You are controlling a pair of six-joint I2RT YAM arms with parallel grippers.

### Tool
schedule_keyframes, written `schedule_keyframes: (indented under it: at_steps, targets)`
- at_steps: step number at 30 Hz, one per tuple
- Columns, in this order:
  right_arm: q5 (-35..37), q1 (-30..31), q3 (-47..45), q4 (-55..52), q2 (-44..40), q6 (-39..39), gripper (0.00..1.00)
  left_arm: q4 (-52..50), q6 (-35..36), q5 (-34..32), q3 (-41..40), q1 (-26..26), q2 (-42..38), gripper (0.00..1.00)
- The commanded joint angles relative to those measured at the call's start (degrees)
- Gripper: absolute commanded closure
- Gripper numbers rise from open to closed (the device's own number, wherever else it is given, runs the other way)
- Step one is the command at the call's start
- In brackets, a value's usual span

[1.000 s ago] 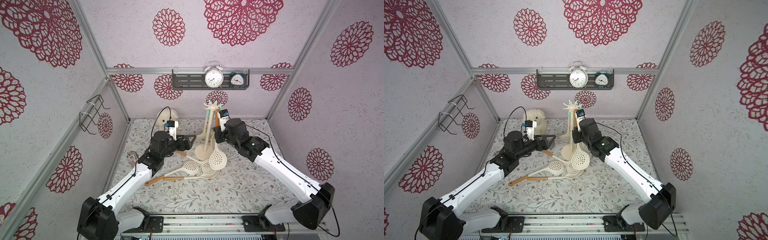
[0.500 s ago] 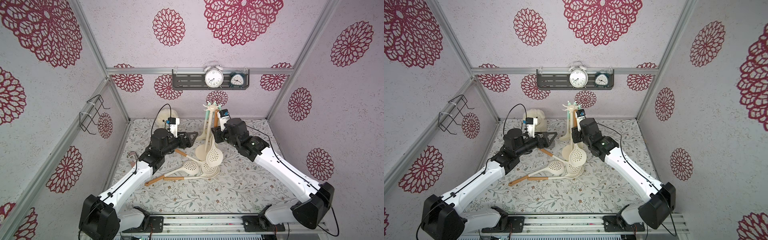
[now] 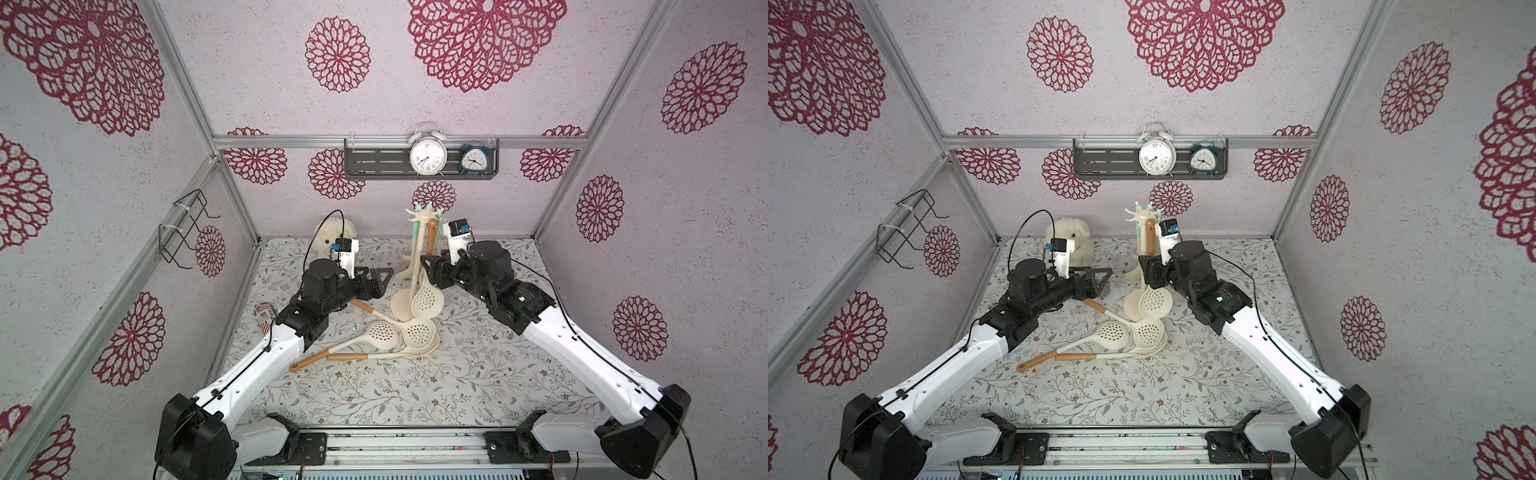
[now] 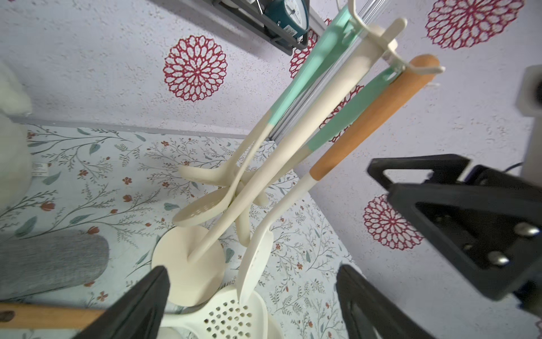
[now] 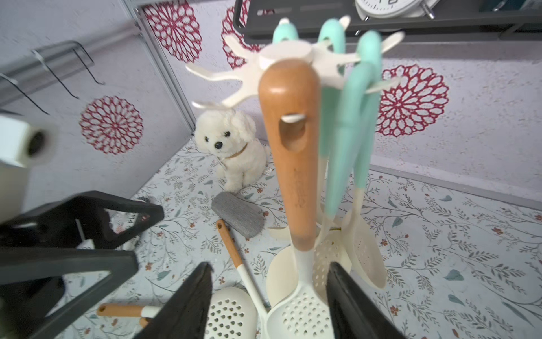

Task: Hang the skimmer on the kitchen utensil rack
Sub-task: Hang the skimmer on the rack, then pick up the skimmer from the center of the board.

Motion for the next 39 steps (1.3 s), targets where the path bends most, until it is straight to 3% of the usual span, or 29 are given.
schedule_keyframes:
  at_steps: [1,7,13,16,20,24,29,35,39]
  targets:
    - [-6.71,-5.86,-4.5,6.67,-6.27,5.53,0.45,-7.43,5.26,-5.21,1.84,-2.0,-1.83,0.09]
    - [-22.09,-15.28,-14.03,7.28,-9.88,12.18,0.53,-20.75,6.68,-12.16,4.11,-4.89,-2.32,0.14]
    - [-18.12,-14.85,-29.34,6.95,-15.72,18.28,0.59,-28.51,1.86,-14.28,-0.65,-7.1,-5.85,0.22]
    - [-16.24,-12.97,-39.98,10.9,-19.51,25.21,0.55,-29.76,-2.93,-14.53,-5.33,-7.35,-7.94,0.28]
    - [-14.0,-6.08,-48.86,17.92,-18.84,32.47,0.5,-31.37,-8.38,-14.83,-10.36,-7.35,-8.91,0.29]
    - [-12.37,0.14,-50.0,23.9,-13.43,35.37,0.46,-37.2,-10.98,-18.01,-12.07,-7.4,-9.33,0.24]
    - [-12.14,1.04,-48.86,25.69,-10.53,34.3,0.46,-43.6,-8.31,-20.61,-11.86,-7.22,-7.92,0.19]
    - [-15.97,-1.53,-44.19,19.67,-11.9,25.33,0.47,-47.65,-3.58,-21.54,-6.9,-7.11,2.57,0.16]
    - [-19.39,-6.76,-42.21,14.1,-16.65,20.15,0.47,-50.13,-1.17,-25.08,-3.56,-7.06,9.13,0.07]
